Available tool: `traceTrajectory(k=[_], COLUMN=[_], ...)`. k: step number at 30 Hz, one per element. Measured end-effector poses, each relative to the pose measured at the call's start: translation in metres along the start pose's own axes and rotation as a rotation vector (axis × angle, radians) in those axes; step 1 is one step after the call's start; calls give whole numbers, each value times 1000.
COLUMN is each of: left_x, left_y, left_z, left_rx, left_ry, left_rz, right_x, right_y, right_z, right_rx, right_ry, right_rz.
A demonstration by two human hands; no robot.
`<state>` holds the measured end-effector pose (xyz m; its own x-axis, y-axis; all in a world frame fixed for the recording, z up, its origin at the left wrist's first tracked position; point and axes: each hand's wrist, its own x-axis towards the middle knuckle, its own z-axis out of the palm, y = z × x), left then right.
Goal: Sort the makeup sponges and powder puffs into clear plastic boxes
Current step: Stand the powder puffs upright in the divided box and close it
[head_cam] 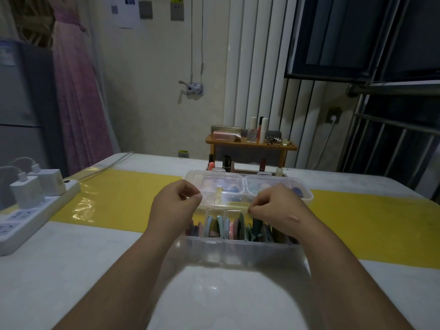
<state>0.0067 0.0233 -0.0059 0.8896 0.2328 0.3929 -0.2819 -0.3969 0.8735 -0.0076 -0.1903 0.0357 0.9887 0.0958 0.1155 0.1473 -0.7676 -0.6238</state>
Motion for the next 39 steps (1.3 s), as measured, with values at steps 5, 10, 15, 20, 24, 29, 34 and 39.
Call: traceTrajectory(k=[5,10,15,20,24,29,34,39], left_x=[0,0,1,2,2,2,2,3], left_y=[-1,-2,-3,-5,-6,-7,-6,-5], left_z=[0,2,3,4,4,4,4,3], left_rx=[1,4,-13,-14,-2,2,-16,-92], left_ry=[-9,-39,-49,-61,-80,-93,-85,-40], left_rz=[-11,-37,-53,-70,-73,-78,-88,-172], right_x=[-2,-4,-4,-10,-4,-9,-9,-2], right_y=[-3,-6,-11,-11,-14,-21,-26,-12], right_z=[0,1,3,-3,4,13,21,15], right_rx=[-43,-164,-328,-301,-420,-602,-636,-307], right_ry=[-47,-94,-29,-131,-152,-58,-43,-50], right_rz=[-38,-29,3,72,129,145,214,252])
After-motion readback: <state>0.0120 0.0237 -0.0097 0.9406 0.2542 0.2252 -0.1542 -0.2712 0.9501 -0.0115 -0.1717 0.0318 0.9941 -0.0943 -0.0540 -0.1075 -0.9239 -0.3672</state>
